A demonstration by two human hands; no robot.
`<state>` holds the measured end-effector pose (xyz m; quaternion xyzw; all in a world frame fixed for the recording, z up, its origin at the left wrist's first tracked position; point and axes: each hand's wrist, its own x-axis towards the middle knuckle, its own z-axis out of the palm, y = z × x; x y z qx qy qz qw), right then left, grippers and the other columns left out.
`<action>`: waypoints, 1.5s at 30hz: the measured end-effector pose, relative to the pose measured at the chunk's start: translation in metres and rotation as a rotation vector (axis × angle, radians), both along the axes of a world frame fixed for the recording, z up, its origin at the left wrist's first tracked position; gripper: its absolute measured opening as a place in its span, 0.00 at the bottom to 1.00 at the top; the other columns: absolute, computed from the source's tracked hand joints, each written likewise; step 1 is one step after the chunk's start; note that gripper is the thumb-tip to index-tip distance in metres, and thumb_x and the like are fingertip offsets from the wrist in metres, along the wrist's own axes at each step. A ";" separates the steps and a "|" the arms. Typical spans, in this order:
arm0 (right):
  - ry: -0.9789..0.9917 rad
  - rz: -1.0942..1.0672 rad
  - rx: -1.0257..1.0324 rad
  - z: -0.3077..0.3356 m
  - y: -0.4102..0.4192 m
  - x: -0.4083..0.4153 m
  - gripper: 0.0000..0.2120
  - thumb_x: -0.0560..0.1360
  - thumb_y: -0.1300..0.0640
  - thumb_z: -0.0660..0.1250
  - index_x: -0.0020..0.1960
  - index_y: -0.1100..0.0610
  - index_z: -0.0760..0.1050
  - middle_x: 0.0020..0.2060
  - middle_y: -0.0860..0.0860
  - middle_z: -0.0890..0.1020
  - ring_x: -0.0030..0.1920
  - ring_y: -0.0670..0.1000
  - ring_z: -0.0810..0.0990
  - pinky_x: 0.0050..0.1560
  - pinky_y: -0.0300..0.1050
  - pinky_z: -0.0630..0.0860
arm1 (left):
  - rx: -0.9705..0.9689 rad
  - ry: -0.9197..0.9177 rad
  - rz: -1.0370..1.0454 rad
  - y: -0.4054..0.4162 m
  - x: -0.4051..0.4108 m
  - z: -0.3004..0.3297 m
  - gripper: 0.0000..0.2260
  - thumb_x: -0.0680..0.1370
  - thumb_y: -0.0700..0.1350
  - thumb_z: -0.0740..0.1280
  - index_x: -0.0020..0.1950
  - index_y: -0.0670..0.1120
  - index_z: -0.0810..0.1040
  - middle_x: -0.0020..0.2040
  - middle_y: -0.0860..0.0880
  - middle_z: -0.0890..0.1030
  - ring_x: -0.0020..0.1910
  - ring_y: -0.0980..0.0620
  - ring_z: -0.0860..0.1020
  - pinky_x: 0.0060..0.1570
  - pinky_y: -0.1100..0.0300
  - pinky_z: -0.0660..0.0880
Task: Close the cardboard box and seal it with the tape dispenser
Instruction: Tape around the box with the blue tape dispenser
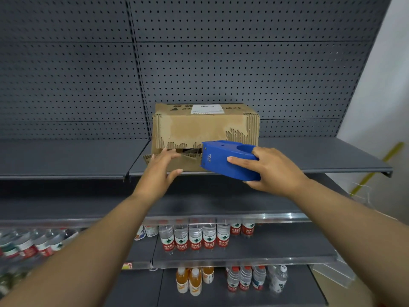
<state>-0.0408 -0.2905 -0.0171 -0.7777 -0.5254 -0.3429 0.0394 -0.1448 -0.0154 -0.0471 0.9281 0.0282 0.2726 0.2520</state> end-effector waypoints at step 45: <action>-0.098 0.009 -0.032 0.011 0.055 0.056 0.40 0.57 0.53 0.80 0.65 0.46 0.66 0.35 0.54 0.75 0.32 0.55 0.75 0.35 0.44 0.72 | 1.013 -0.448 0.182 0.095 0.110 -0.026 0.35 0.76 0.60 0.58 0.76 0.45 0.48 0.77 0.46 0.48 0.76 0.49 0.42 0.73 0.47 0.44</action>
